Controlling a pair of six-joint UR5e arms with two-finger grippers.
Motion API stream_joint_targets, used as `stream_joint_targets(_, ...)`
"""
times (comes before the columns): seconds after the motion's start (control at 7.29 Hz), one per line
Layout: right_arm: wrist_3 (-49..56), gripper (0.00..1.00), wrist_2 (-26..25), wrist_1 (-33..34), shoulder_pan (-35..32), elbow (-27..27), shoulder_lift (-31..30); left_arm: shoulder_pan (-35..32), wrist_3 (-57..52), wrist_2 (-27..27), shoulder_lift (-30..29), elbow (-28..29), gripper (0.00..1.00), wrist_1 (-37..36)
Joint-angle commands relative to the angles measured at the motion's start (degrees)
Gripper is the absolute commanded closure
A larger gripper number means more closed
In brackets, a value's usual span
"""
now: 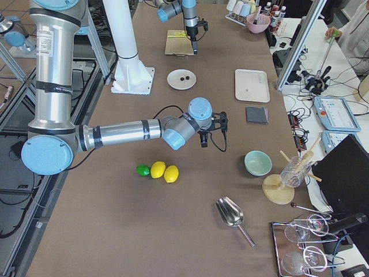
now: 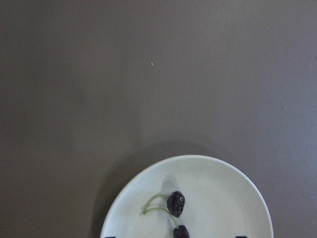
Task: Place red cherry on plate
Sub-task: 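Lower the cherries onto the plate, open the left gripper and withdraw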
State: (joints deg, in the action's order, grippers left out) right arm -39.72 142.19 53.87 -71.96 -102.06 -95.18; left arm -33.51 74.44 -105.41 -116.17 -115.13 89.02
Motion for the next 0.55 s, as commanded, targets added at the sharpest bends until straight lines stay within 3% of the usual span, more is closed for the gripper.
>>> stream_joint_targets(0.0,9.5,0.0,-0.6,6.5,-5.0,0.3,0.3,-11.0,-19.8,-5.6,11.2,-4.6,0.03,-0.5)
stream_joint_targets(0.41,33.0,0.0,-0.7,25.6,-14.5,0.2,2.4,-29.6,-52.6,-16.5,23.1,-3.8,0.03,-0.2)
